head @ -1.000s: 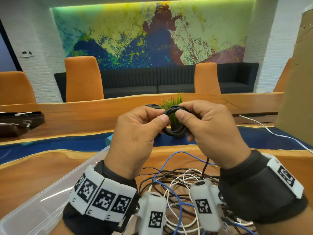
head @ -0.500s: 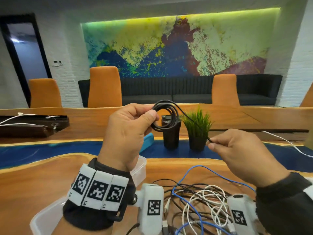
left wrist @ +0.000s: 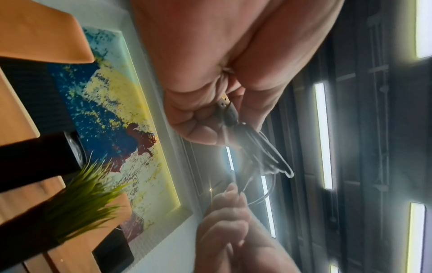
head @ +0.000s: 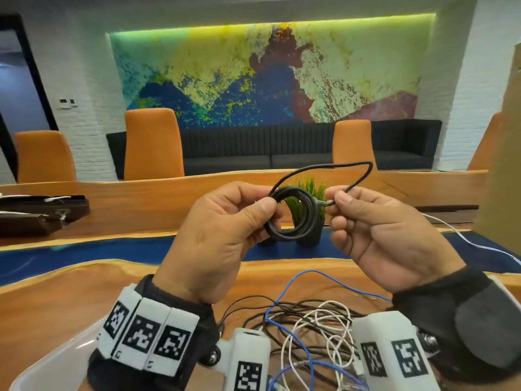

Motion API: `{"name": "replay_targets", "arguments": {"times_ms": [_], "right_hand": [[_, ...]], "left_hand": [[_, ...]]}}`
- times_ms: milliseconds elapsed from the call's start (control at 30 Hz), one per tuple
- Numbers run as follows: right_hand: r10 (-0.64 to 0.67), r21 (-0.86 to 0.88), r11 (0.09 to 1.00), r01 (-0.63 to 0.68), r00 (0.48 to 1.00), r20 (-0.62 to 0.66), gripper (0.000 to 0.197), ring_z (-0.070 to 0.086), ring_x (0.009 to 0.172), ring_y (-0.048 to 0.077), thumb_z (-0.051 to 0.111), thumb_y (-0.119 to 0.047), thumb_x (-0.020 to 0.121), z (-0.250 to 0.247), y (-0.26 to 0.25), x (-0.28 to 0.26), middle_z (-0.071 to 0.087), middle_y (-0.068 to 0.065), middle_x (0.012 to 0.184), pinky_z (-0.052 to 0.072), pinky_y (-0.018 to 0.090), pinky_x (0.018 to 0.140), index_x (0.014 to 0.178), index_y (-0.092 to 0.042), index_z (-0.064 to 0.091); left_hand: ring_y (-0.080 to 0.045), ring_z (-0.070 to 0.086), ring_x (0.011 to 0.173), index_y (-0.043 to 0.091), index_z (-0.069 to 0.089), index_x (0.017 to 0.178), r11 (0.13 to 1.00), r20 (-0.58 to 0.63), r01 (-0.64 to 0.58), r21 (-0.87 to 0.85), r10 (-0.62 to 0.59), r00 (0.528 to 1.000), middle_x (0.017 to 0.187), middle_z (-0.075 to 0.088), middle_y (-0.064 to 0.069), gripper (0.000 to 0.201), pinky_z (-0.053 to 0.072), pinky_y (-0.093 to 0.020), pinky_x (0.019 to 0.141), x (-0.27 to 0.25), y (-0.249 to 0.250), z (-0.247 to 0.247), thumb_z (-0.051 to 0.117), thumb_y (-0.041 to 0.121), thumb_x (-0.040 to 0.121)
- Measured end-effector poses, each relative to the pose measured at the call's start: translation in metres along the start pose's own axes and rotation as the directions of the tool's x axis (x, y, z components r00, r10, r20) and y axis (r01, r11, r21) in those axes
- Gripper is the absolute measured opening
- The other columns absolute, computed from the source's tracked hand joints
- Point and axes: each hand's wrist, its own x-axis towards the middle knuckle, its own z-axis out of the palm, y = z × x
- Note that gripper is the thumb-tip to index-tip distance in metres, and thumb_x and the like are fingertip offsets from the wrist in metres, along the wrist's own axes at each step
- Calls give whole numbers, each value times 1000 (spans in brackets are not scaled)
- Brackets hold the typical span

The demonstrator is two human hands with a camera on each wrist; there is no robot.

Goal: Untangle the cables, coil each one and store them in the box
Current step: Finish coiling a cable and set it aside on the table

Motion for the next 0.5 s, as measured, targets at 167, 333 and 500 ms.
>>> {"name": "replay_targets", "arguments": {"times_ms": [167,333,500], "right_hand": [[3,-60,998,0,999,54,15,53,54,8,62,-14,79,3,5,-2,63,4,71,48,18,48,88,-9,73],[136,3,990,-143,951,278,15,51,60,10,58,-17,86,14,14,-11,64,6,77,39,21,46,89,-11,71],[207,6,972,-235,867,453,30,50,81,19,70,-40,80,14,19,-13,59,4,95,39,29,58,93,-14,69]], "left_hand": [[-18,67,74,19,78,85,996,36,24,-91,-21,999,81,72,-9,15,58,-30,72,2,-2,-1,66,11,86],[-27,70,89,19,77,91,1000,22,-22,-8,22,1000,96,75,-15,14,58,-32,74,1,-12,6,67,16,81],[-24,73,91,15,71,98,958,-22,-175,228,184,983,95,76,-9,16,60,-31,80,-3,-5,8,64,16,84]]}}
